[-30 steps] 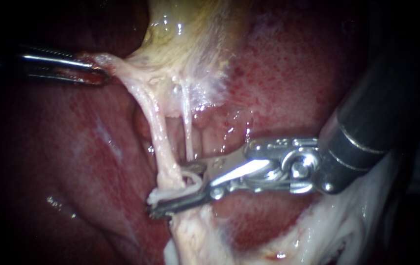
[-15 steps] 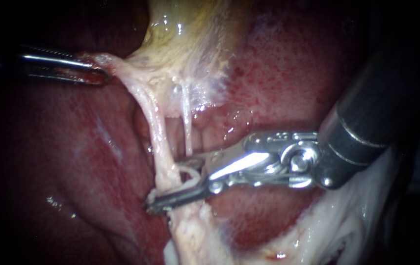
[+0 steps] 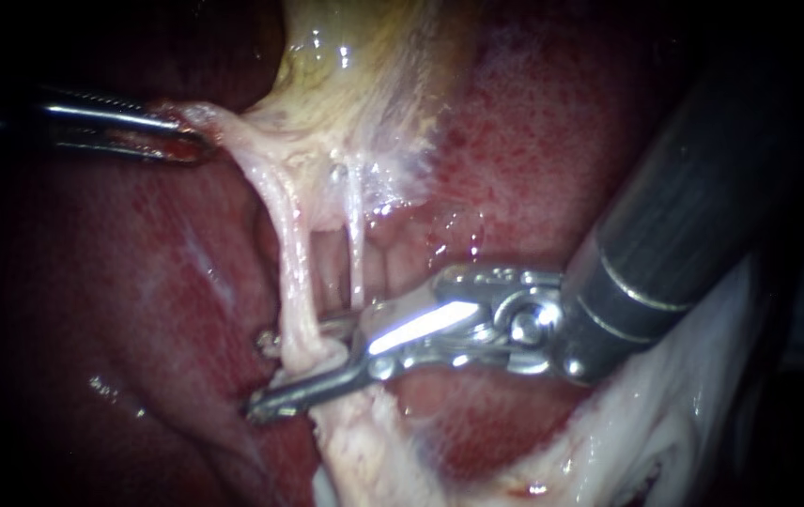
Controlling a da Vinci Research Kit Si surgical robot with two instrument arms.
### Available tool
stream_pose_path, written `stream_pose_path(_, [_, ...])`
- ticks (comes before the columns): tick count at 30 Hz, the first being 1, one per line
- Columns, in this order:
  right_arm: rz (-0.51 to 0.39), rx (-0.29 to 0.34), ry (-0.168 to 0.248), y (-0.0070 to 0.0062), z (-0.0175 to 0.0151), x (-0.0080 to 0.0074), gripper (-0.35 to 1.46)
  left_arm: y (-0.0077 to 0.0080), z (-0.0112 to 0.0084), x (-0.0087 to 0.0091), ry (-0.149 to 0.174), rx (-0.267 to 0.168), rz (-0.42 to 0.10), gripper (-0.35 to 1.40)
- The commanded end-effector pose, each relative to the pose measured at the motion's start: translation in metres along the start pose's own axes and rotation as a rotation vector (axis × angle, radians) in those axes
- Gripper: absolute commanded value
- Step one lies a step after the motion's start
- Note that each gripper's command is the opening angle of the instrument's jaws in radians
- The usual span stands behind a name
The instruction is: Clipping second clip left tube
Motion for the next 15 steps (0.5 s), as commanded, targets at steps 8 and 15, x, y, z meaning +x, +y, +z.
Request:
stream_pose_path(8, [0.008, 0.035, 0.046, 0.0004, 0.0004, 0.0002, 0.48, 0.0000, 0.0001, 0.0001, 0.000, 0.001, 0.000, -0.35])
stream_pose_path(15, [0.037, 0.059, 0.075, -0.0003, 0.0003, 0.0004, 0.48, 0.0000, 0.0001, 0.0000, 0.000, 0.001, 0.000, -0.35])
